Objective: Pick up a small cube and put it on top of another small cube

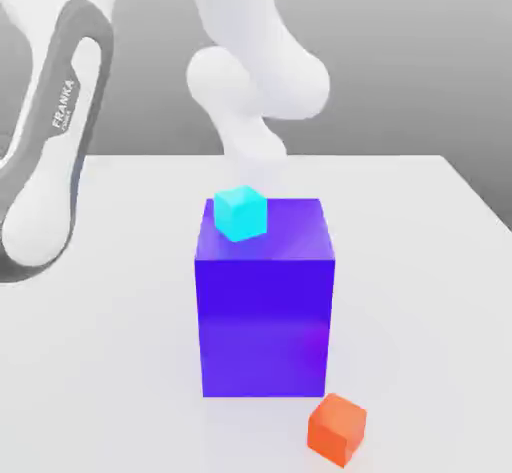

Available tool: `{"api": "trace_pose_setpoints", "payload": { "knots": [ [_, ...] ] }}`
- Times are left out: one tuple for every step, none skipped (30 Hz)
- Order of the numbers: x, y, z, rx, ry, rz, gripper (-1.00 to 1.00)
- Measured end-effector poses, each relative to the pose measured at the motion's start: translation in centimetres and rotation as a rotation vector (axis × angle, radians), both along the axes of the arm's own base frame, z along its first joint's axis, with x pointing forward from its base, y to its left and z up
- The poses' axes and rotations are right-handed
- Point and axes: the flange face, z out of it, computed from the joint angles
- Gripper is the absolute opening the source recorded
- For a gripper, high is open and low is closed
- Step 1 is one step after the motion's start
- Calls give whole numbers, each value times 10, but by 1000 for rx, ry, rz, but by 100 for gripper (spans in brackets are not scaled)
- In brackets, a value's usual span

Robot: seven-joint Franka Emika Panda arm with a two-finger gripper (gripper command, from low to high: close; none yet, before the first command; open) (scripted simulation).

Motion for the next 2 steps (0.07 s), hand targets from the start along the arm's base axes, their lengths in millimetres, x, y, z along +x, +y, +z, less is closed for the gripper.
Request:
{"api": "trace_pose_setpoints", "payload": {
  "knots": [
    [0, 0, 0, 0, 0, 0, 100],
    [0, 0, 0, 0, 0, 0, 100]
  ]
}}
